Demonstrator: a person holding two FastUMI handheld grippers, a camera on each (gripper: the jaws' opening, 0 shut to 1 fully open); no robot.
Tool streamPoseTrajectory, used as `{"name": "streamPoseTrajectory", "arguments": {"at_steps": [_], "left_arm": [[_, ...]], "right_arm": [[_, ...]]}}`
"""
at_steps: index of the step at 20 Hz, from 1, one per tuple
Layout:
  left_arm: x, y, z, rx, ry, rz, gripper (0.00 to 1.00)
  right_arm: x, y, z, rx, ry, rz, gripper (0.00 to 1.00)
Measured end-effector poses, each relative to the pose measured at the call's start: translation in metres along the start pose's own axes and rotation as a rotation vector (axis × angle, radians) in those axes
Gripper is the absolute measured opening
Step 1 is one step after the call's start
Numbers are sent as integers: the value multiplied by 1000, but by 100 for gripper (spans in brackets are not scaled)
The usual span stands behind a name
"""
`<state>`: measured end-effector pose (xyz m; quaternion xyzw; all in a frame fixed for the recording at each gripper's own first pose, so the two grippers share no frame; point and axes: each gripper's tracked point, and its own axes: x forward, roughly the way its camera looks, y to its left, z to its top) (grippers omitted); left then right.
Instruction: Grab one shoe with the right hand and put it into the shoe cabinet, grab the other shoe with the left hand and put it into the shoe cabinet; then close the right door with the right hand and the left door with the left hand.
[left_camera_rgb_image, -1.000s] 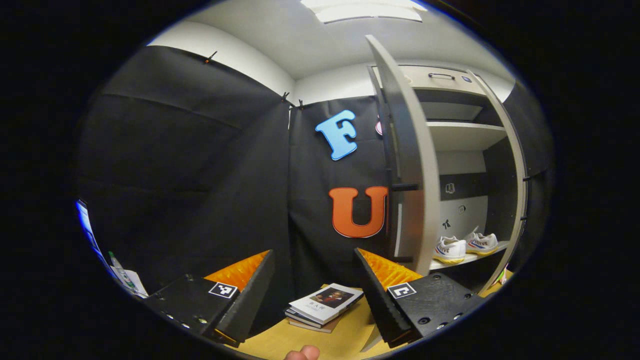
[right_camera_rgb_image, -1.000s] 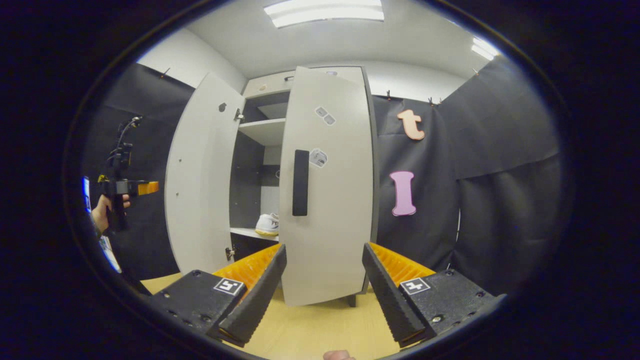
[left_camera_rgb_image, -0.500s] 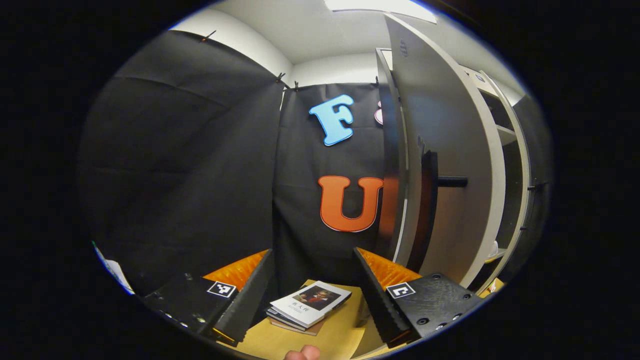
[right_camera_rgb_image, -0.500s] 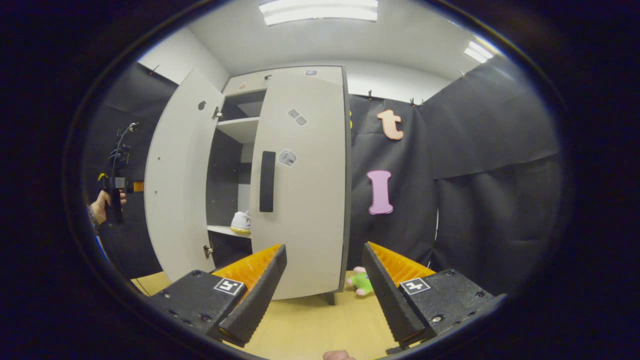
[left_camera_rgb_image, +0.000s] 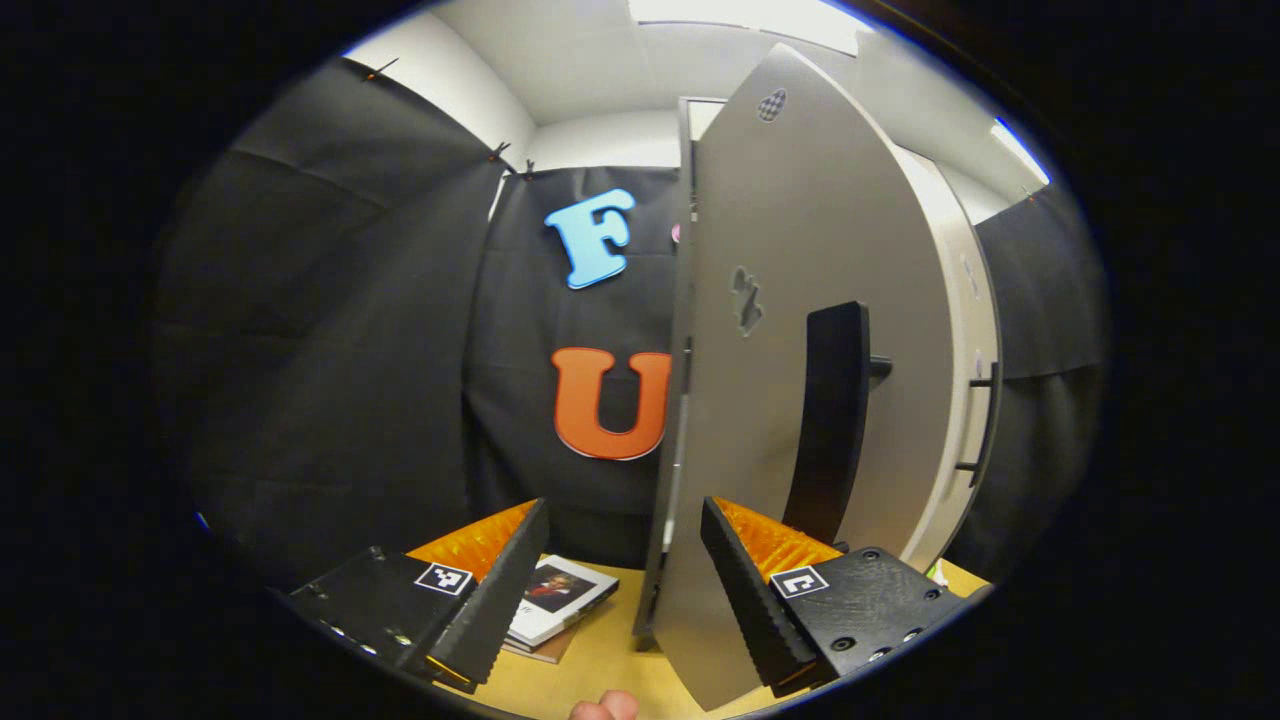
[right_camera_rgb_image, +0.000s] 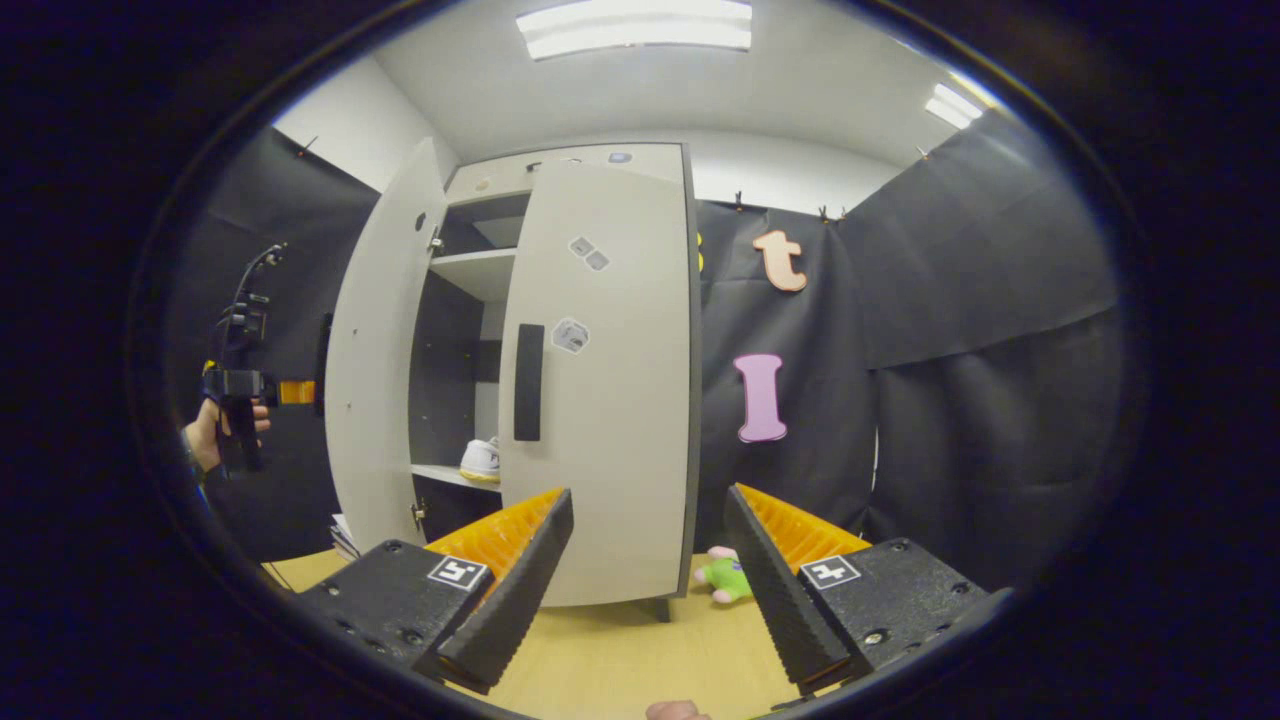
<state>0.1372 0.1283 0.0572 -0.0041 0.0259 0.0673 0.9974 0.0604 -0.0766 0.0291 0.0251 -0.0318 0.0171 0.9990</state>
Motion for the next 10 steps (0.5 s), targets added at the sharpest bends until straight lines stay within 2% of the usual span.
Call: {"name": "streamPoseTrajectory", "arguments": {"at_steps": [4,10], "left_arm": [[18,-61,-16,-35,13,-104,94],[1,-78,-15,-39,3,-119,94]], "right_arm": [[-7,-15,-4,5,17,-33,99],[-15,-39,-7,0,22,-85,99]]}}
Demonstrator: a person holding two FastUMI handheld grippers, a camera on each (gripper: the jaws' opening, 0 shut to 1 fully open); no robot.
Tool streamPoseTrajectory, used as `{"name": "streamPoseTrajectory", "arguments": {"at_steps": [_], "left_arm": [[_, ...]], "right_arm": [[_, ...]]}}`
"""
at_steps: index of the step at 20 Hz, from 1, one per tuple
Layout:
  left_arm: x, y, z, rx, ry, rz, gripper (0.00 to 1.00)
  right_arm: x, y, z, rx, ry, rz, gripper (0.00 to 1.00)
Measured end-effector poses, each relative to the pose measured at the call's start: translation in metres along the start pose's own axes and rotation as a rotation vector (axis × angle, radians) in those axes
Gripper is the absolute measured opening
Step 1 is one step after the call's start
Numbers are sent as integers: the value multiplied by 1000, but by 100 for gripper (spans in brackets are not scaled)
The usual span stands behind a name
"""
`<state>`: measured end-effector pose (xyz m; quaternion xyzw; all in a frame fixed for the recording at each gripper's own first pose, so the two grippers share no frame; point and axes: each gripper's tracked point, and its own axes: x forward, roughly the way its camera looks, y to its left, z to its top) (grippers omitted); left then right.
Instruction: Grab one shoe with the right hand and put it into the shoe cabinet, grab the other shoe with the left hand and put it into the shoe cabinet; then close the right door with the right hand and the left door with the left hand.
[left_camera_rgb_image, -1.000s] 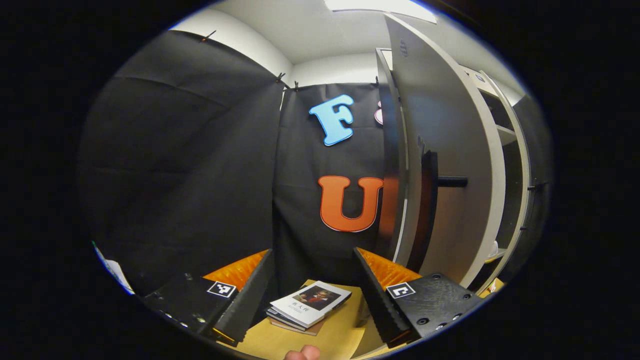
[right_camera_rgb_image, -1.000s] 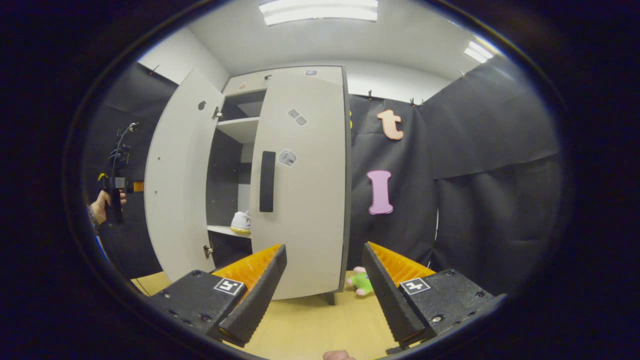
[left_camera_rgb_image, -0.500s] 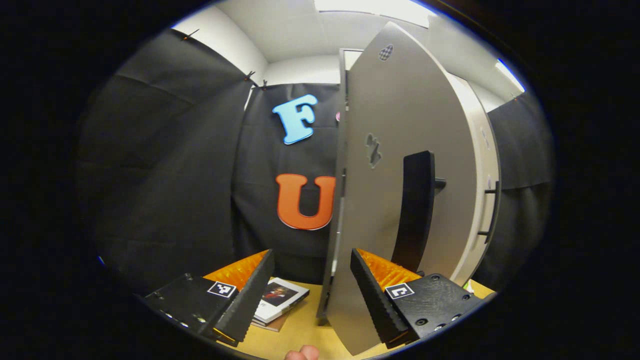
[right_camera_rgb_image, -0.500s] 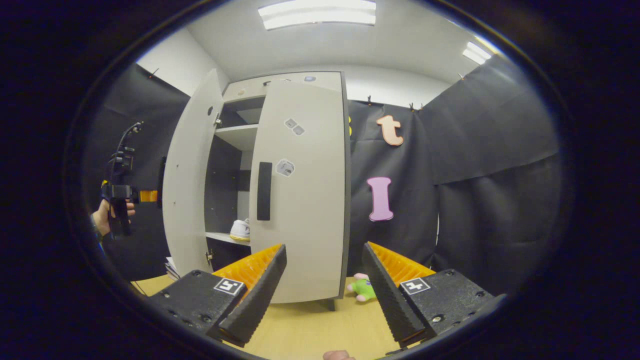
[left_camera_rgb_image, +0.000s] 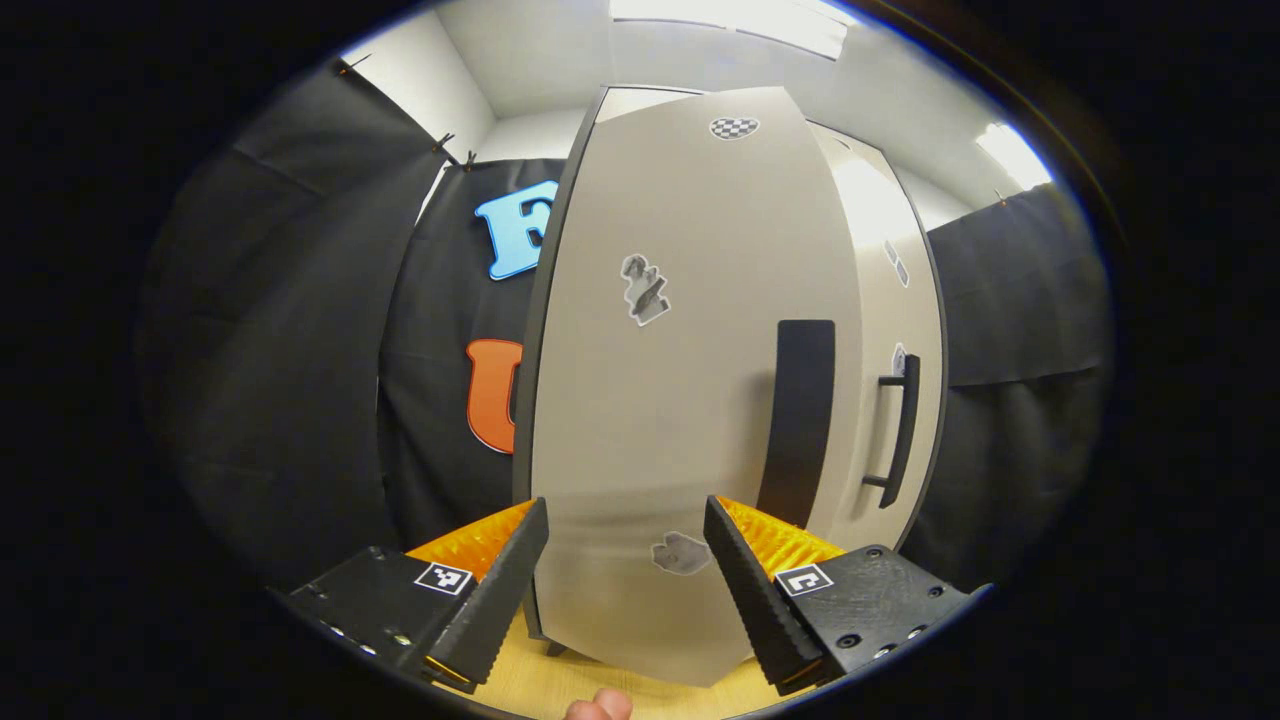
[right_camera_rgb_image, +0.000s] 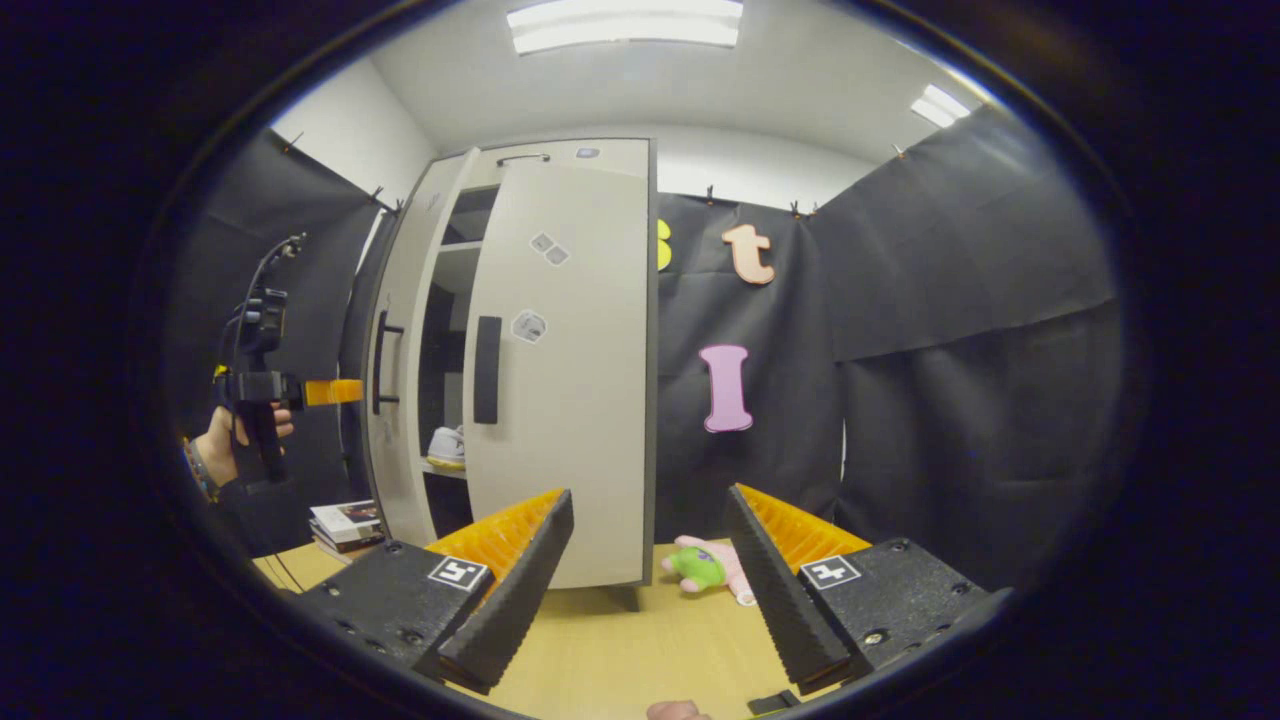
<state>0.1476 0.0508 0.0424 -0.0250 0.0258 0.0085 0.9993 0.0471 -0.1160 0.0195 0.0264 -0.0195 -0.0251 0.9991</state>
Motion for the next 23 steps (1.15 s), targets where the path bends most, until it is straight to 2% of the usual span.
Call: {"name": "streamPoseTrajectory", "arguments": {"at_steps": [4,7,11,15,23], "left_arm": [[-48,-12,-20,28,15,-2,94],[-98,-22,-48,103,3,30,94],[-138,-59,-75,98,5,-26,94],[-157,-84,-90,11,40,-71,94],[-155,-70,-86,3,40,-29,94]], "right_arm": [[1,-4,-12,12,26,-8,98],[1,9,-33,20,63,27,98],[-4,34,-52,21,78,79,99],[-16,53,-56,25,64,118,99],[-24,53,-48,16,39,127,99]]}}
